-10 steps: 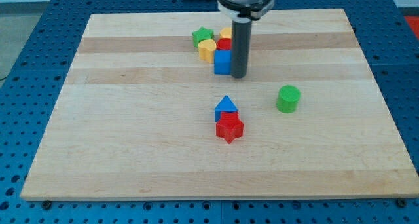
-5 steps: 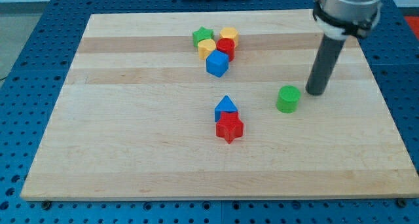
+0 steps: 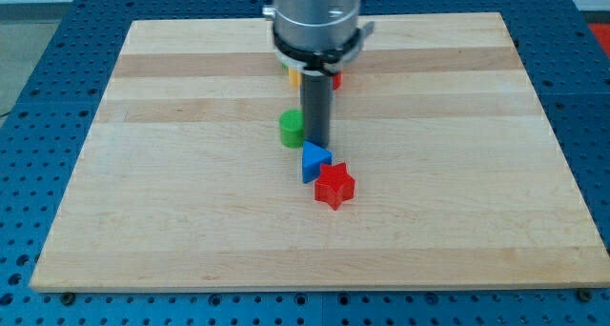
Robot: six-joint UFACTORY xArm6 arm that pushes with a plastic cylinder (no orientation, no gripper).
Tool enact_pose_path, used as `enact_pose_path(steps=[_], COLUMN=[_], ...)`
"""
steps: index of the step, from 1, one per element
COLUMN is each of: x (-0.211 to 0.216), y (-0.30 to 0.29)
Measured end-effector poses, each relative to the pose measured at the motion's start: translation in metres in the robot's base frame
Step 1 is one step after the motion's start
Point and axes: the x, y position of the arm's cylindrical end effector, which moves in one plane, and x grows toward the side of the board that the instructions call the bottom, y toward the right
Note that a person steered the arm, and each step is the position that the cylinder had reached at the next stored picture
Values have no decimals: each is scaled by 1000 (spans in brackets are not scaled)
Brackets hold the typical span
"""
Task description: Push the green circle closer to the green star
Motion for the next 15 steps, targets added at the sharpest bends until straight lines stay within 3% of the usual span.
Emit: enact_pose_path(steps=[2, 4, 6, 8, 11, 13, 15], x=[-34, -21, -73, -69, -96, -94, -98], y=[-75, -84, -90, -97, -97, -137, -106])
